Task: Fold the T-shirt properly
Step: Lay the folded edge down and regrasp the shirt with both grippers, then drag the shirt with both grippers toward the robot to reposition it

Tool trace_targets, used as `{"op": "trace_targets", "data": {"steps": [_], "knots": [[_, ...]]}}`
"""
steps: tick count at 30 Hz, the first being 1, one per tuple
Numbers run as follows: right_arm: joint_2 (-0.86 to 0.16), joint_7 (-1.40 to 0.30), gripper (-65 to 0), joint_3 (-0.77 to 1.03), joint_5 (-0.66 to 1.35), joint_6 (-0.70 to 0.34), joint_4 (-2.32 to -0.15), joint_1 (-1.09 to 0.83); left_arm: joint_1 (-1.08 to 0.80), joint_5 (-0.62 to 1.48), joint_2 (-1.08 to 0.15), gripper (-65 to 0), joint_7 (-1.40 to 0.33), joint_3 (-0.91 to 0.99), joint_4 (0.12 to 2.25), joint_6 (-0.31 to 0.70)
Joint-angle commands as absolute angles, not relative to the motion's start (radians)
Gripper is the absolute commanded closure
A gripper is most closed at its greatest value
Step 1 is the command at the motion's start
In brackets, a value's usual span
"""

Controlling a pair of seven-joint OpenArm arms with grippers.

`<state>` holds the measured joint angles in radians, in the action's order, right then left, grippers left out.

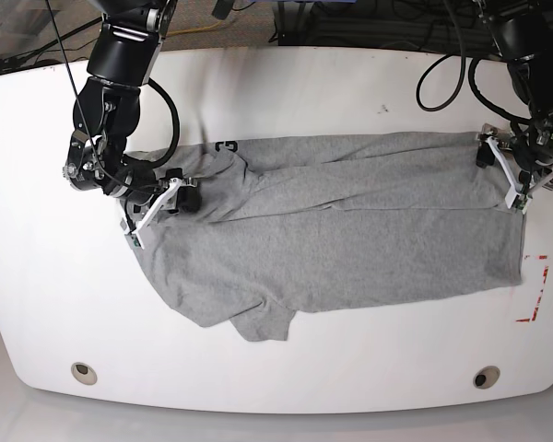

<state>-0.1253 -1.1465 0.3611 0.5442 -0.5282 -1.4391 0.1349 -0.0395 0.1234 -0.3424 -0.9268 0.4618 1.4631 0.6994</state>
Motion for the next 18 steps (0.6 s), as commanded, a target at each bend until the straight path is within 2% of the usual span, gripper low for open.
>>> {"op": "trace_targets", "data": {"steps": [1,2,13,15,18], "knots": [[-0.142,-1.127,-1.6,0.367,0.581,-0.530,-1.483,0.148,-0.027,0.127,-0.363,-52.4,-0.915,0.466,1.480,0.698],[-0.142,-1.127,0.0,0.371,0.588,-0.527,-1.498,0.134,-0.027,0.127,-0.363,-52.4,-0.915,0.466,1.480,0.698],[-0.136,-1.121,0.0,0.455,0.610,-0.527,-1.577,-0.018,-0.030,0.122,-0.364,-52.4,-0.915,0.466,1.478,0.698],[-0.139,-1.119,-2.7,0.475,0.608,-0.527,-1.547,-0.019,-0.030,0.122,-0.366,-52.4,-0.915,0.466,1.478,0.698],[-0.143,-1.119,-11.1,0.519,0.608,-0.532,-1.508,-0.015,-0.031,0.122,-0.367,-52.4,-0.915,0.466,1.478,0.698]]}}
